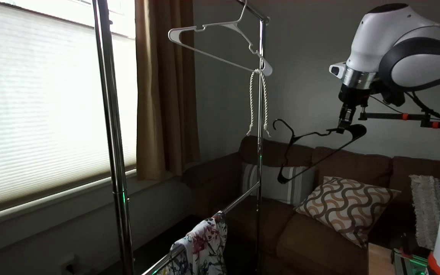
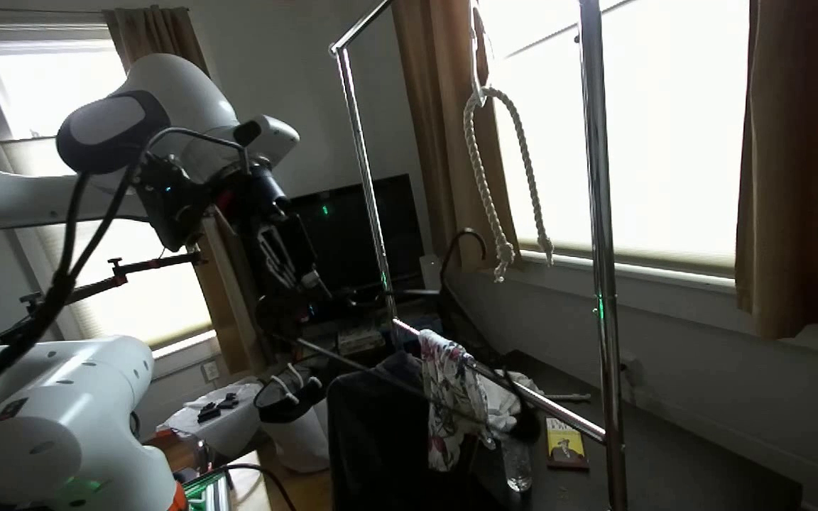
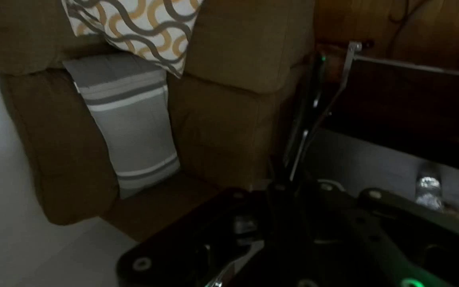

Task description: Pick up the black coat hanger from the top rail and hang it on the bottom rail

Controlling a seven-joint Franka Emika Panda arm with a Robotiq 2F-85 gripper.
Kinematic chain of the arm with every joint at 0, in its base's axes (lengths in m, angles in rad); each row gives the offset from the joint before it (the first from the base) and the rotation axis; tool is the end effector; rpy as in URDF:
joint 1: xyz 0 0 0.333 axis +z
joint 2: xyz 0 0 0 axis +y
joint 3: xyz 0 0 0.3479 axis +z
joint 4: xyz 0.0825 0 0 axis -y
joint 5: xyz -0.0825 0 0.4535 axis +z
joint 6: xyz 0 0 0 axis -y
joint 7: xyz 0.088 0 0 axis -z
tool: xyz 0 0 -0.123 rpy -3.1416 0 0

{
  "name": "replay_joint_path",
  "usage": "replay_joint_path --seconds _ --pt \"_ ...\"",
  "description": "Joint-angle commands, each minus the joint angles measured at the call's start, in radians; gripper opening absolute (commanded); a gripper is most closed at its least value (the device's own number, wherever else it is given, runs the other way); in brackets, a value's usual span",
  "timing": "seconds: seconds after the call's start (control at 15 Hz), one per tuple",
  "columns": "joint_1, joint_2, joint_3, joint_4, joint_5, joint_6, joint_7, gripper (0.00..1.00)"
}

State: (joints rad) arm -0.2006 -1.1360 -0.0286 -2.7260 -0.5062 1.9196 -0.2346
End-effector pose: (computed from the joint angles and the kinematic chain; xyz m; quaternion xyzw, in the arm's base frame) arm 0.2809 -0.1088 0.5498 0.9576 0.0543 0.1035 0.2633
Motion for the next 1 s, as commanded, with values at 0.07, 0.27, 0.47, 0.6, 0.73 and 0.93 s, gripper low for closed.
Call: replay_joint_path --seconds 0.07,0.27,0.47,0.6,0.73,0.93 --pt "0.078 -0.029 -0.07 -0.04 -0.04 -0.143 -0.124 0.02" --pt "0.146 0.057 -0.126 -0.02 0.005 -0.154 -0.178 0.02" --pt "0.174 0.205 -0.173 -0.002 0.044 -0.057 -0.103 0.02" --pt "0.17 0.33 -0.178 0.037 0.101 0.004 0.003 0.02" --pt "0.161 0.424 -0.155 0.061 0.165 0.079 0.086 0.02" --pt "0.134 0.408 -0.128 0.033 0.173 0.123 0.083 0.02"
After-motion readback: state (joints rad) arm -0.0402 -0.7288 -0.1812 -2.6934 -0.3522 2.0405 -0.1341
